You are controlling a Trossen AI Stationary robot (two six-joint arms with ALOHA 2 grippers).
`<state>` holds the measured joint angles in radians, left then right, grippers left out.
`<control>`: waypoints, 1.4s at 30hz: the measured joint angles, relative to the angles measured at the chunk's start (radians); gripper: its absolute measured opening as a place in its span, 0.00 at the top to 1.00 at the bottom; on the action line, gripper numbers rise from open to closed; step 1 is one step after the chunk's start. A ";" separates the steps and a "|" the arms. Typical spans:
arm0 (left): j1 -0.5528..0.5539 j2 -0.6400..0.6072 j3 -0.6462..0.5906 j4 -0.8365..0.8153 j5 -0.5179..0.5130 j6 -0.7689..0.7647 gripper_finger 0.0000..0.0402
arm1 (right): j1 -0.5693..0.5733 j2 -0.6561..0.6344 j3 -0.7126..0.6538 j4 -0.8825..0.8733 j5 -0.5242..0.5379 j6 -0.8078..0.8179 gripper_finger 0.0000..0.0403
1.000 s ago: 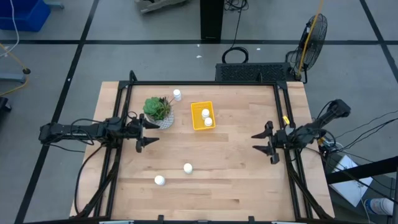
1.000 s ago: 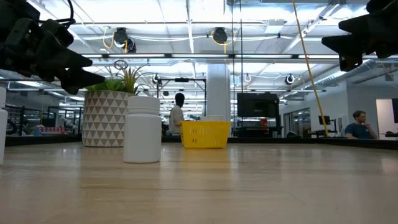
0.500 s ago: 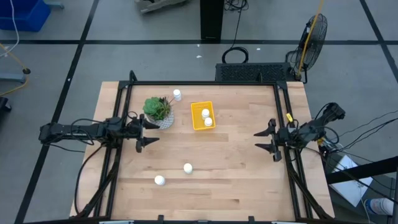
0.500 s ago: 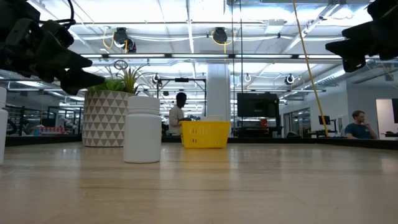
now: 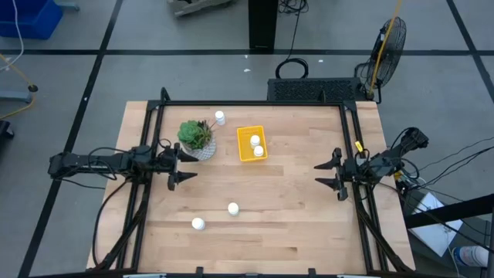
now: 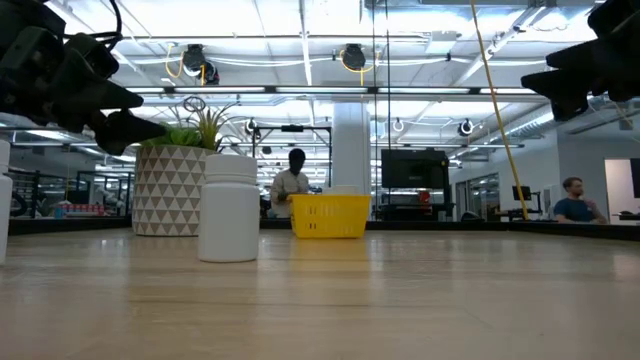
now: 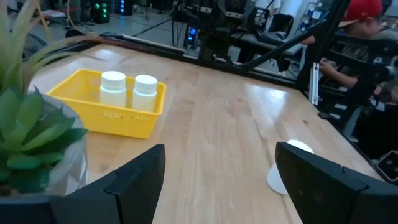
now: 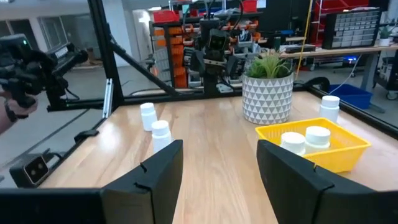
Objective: Pick and place pill bottles into a basket
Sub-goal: Put the white pill bottle into the yellow bin
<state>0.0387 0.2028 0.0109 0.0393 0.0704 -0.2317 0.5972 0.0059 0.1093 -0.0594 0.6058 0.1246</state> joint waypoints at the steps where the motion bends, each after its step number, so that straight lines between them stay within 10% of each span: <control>1: 0.000 0.000 0.000 0.007 0.000 0.000 0.23 | 0.000 -0.001 -0.009 0.017 0.000 0.008 0.51; 13: -0.115 0.013 0.050 0.101 0.012 0.040 0.23 | 0.000 0.006 -0.091 0.159 -0.004 0.013 0.51; 42: -0.153 0.862 1.099 -0.769 -0.411 0.177 0.23 | 0.000 0.006 -0.094 0.160 -0.005 0.013 0.51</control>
<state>-0.1143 1.0652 1.1095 -0.7293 -0.3407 -0.0549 0.5972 0.0120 0.0154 0.1001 0.6013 0.1375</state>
